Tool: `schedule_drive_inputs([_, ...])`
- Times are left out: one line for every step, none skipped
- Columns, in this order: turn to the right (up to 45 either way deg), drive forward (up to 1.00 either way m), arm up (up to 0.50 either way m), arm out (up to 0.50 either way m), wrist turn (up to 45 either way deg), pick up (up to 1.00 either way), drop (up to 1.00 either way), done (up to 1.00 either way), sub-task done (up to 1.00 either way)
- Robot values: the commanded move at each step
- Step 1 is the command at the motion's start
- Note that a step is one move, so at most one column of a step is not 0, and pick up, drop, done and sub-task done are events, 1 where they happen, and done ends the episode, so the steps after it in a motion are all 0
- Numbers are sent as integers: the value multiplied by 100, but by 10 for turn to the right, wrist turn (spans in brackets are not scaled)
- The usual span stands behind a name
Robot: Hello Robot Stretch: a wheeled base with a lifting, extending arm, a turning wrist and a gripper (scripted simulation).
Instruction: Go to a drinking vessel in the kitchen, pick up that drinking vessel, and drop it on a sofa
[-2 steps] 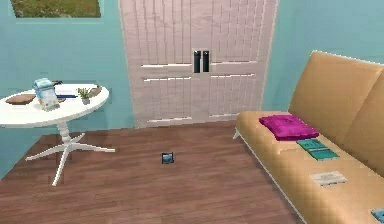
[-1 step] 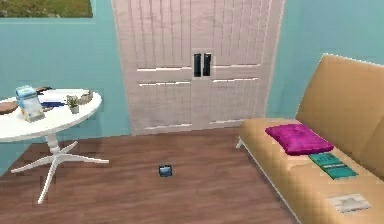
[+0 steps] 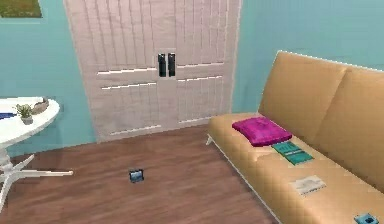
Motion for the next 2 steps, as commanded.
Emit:
schedule_drive_inputs([0,70,0,0,0,0,0,0,0])
schedule_drive_inputs([-450,0,0,0,0,0,0,0,0])
